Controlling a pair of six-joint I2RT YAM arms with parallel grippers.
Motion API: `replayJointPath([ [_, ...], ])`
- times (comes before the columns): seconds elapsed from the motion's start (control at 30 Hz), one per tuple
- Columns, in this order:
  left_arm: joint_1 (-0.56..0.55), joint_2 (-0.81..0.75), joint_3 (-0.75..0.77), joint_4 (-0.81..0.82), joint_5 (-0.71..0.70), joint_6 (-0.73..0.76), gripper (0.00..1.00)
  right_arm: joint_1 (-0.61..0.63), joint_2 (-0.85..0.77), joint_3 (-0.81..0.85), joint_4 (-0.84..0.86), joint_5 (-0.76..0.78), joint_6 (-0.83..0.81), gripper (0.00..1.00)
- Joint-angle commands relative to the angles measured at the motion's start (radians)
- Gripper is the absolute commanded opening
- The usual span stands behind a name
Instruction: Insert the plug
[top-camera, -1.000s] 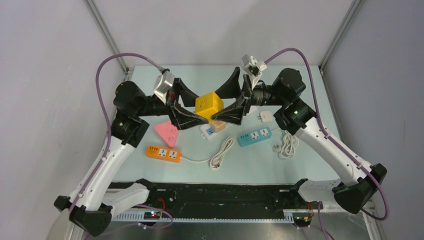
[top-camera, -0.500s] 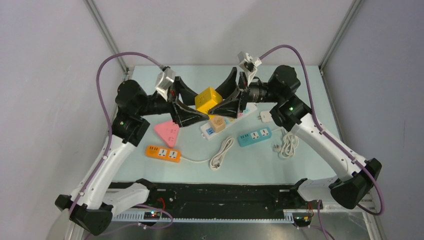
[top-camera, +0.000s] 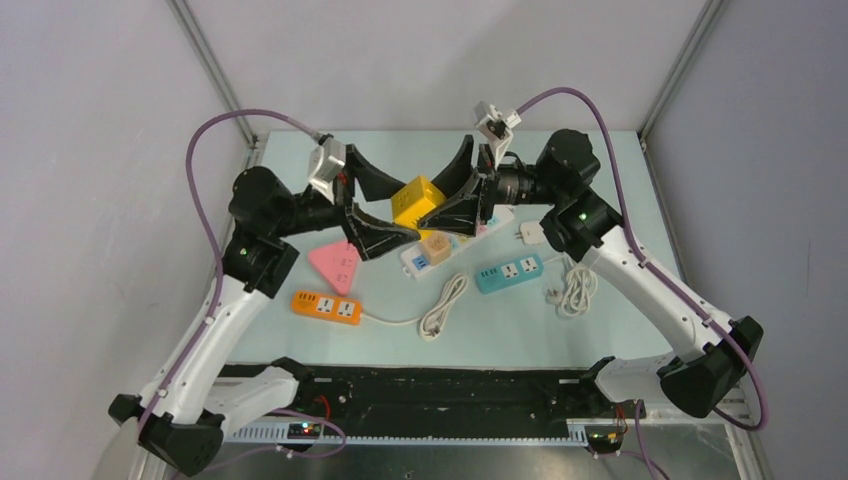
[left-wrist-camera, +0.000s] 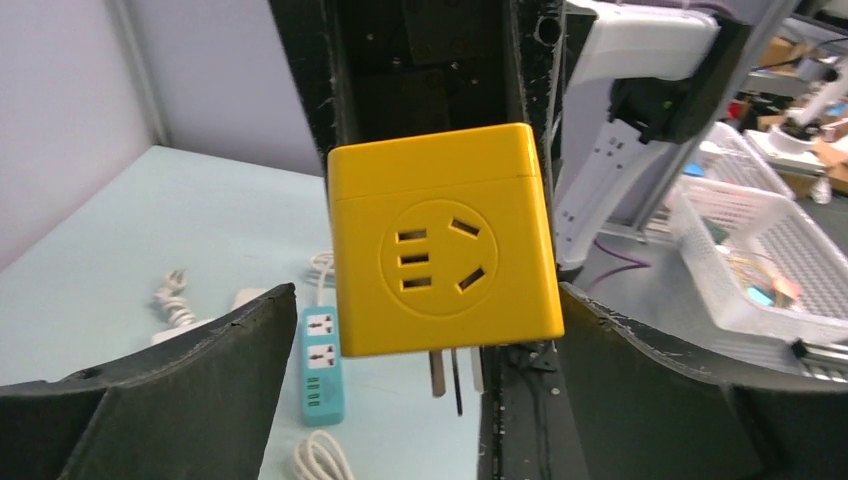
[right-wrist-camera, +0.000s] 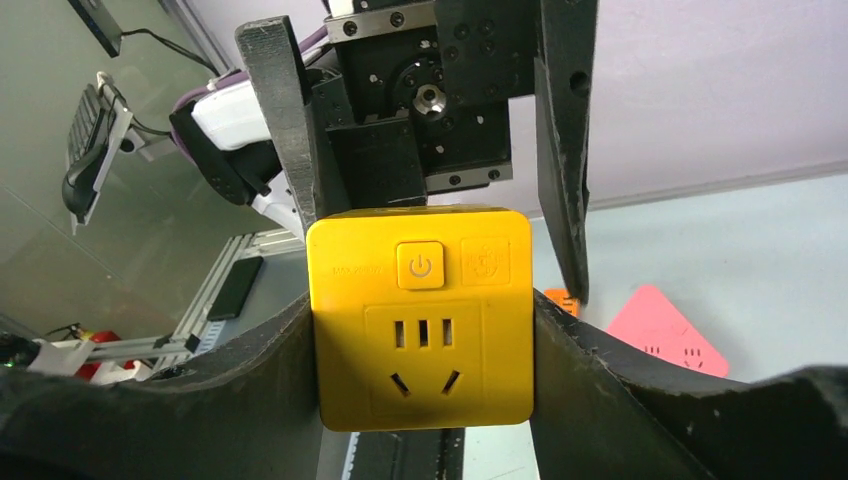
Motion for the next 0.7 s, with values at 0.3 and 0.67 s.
replayJointPath([
  [0.3, 0.032, -0.236, -0.181, 0.059, -0.832, 0.105, 1.0, -0.181, -0.037, 0.026, -0.029, -0.027, 0.288, 0.0],
  [0.67, 0.032, -0.194, -0.214, 0.022, -0.815, 0.037, 1.0, -0.229, -0.053, 0.035, -0.408, 0.334, 0.062, 0.0],
])
